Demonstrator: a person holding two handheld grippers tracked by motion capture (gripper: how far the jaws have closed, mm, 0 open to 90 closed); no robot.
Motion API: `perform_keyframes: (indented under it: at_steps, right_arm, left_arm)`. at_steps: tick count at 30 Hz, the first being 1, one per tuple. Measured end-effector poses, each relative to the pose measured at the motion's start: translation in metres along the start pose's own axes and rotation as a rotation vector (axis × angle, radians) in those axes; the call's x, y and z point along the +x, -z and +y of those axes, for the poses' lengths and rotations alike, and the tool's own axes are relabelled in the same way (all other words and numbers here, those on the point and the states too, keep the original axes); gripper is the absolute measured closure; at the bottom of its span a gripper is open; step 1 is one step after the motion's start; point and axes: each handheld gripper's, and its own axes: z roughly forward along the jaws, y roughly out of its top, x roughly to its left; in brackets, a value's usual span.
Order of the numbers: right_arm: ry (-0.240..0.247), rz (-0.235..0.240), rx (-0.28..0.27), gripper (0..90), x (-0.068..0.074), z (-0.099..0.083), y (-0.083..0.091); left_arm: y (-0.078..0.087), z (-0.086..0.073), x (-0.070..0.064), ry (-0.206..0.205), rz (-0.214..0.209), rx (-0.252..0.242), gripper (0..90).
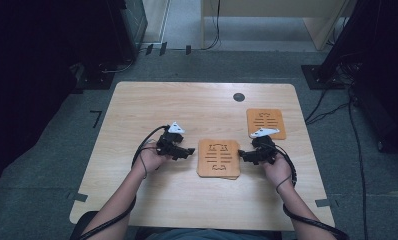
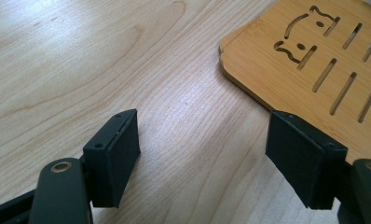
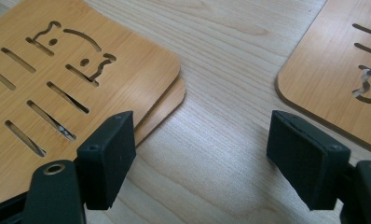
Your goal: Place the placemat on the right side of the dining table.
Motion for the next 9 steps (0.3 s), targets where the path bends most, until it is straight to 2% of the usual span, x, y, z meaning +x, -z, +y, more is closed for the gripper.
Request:
perform_keyframes:
  at_steps: [3, 9]
  right_arm:
    - [0.005, 0.007, -0.014, 23.9, -0.0022, -0.0010, -0.0001]
    - [-0.039, 0.020, -0.018, 24.0, -0.0054, -0.0012, 0.0013]
  left_arm:
    - [0.0000, -0.0005, 0.0004, -0.001, 0.002, -0.002, 24.5]
    - [0.0004, -0.0007, 0.0011, 0.001, 0.005, -0.002, 24.5]
